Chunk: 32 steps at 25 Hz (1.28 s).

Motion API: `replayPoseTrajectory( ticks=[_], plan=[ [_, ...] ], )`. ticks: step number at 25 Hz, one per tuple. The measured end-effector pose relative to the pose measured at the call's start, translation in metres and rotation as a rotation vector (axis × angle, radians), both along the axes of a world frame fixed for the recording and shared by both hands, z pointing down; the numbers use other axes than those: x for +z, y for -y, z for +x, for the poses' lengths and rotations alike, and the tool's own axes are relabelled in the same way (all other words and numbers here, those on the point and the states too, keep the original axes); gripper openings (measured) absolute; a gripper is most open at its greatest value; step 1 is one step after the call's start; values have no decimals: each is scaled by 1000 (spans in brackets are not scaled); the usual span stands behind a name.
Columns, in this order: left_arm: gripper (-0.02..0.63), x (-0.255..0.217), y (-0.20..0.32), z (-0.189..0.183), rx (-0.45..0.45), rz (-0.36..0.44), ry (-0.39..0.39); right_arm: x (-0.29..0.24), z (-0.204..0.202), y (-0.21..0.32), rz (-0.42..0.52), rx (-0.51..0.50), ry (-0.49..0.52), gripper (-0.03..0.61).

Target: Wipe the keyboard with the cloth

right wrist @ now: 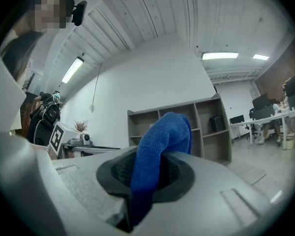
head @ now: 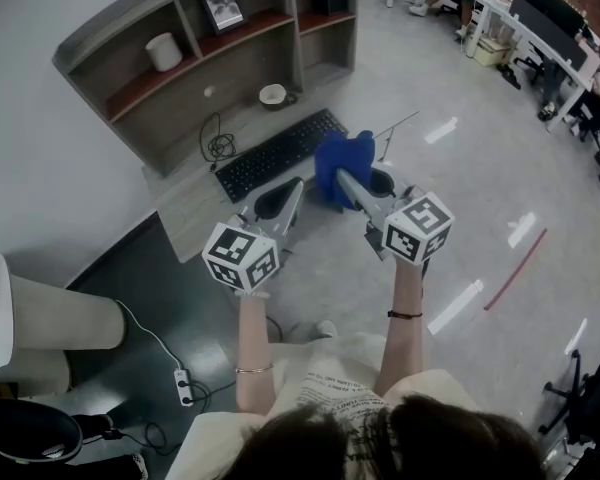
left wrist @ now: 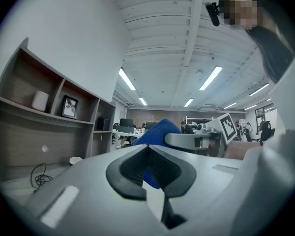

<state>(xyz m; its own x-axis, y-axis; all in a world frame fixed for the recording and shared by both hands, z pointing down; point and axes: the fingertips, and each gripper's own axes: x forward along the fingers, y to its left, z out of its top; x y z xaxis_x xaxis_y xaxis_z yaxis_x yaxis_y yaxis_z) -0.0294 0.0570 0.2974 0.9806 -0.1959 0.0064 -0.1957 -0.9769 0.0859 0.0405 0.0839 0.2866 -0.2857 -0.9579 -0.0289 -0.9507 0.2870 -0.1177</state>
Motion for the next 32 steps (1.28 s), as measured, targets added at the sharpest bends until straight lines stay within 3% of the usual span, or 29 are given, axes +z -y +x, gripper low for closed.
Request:
replayPoseTrajectory(
  ticks=[16, 32],
  plan=[
    [2, 21, 23, 2, -25, -39, 39, 21, 5, 21, -33, -9, 36, 58],
    [2, 33, 89, 42, 89, -63, 46, 36, 41, 85, -66, 91, 48, 58]
  ],
)
